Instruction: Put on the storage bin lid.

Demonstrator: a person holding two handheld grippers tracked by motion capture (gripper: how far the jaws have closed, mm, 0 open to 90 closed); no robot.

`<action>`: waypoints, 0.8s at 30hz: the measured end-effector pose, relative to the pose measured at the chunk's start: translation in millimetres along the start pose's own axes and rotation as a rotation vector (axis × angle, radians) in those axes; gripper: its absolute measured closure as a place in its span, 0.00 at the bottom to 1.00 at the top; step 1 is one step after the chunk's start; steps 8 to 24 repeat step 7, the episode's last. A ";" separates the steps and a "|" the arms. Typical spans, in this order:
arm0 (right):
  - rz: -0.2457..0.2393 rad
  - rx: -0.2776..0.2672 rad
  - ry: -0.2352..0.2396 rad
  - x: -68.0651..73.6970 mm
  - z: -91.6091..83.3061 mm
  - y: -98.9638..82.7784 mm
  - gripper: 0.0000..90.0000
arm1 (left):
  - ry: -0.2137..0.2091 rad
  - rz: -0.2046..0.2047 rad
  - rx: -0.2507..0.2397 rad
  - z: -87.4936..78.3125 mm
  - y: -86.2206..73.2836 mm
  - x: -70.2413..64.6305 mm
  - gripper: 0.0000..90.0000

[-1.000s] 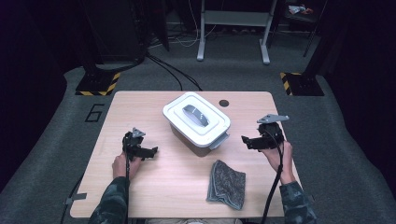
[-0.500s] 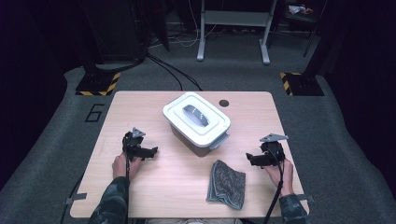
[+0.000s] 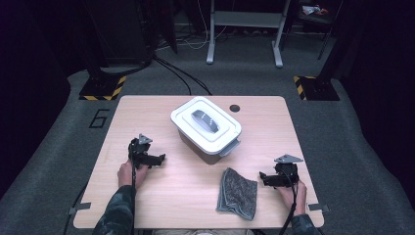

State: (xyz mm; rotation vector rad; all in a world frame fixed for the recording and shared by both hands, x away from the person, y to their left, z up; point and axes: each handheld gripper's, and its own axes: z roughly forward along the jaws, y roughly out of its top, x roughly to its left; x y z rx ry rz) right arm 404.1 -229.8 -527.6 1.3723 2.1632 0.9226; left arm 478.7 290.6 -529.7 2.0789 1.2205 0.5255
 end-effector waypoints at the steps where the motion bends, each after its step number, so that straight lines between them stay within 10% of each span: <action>1: -0.018 -0.010 -0.001 -1.4 0.1 -1.3 0.06 | 0.000 0.002 -0.001 0.1 0.1 0.1 0.00; 24: -0.009 0.002 -0.007 -1.0 0.9 -2.0 0.00 | 0.006 -0.001 -0.002 0.0 -0.3 -0.4 0.00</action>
